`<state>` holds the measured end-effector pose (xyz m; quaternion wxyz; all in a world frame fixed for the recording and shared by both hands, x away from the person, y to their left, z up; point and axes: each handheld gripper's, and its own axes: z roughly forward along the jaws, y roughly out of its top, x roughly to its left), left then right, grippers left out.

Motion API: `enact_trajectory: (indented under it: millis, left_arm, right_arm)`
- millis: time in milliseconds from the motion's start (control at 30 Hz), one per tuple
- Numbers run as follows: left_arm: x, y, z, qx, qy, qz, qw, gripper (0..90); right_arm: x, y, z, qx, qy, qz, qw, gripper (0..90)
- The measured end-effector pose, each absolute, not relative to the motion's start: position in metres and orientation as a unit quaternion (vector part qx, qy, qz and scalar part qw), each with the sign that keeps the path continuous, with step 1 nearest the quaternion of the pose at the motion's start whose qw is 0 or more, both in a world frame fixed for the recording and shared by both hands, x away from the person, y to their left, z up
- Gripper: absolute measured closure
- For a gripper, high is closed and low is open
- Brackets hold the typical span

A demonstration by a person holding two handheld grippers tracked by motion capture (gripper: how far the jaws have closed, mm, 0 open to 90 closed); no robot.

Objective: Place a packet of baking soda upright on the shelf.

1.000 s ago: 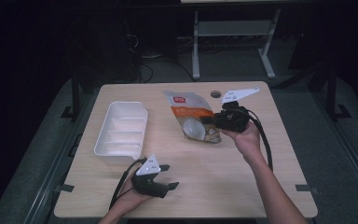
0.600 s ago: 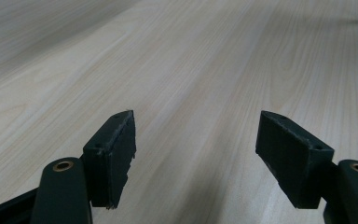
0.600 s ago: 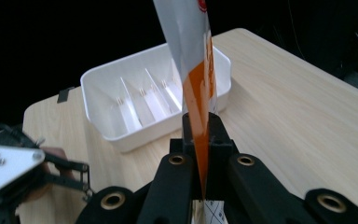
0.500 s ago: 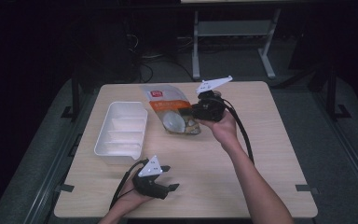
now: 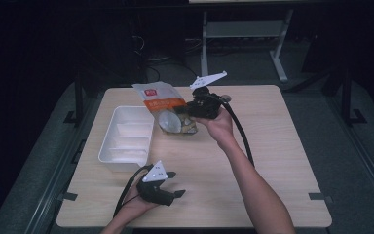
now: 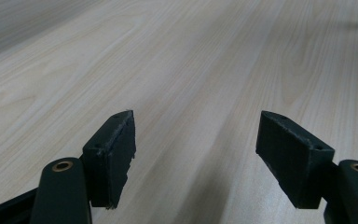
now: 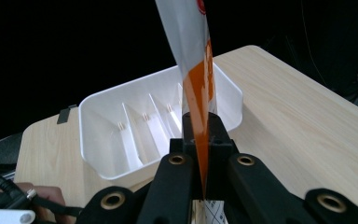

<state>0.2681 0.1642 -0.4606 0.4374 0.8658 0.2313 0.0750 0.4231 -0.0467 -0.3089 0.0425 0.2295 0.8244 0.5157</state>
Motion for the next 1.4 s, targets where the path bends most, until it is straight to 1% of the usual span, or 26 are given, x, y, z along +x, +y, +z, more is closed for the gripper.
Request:
enact_trajectory:
  millis: [333,1000,1233,1400]
  left_arm:
    - [0.270,0.168,-0.460,0.865,0.235,0.076,0.437,28.1]
    - [0.271,0.169,-0.460,0.863,0.234,0.074,0.442,28.1]
    - [0.271,0.170,-0.459,0.862,0.233,0.074,0.444,28.1]
    - [0.272,0.171,-0.459,0.861,0.235,0.075,0.444,28.1]
  right_arm:
    - [0.435,-0.024,-0.305,0.220,0.827,0.515,0.044,89.9]
    - [0.452,0.034,-0.301,0.199,0.828,0.523,0.029,89.9]
    - [0.459,0.059,-0.307,0.193,0.827,0.528,0.021,89.9]
    - [0.461,0.067,-0.313,0.192,0.828,0.527,0.017,89.9]
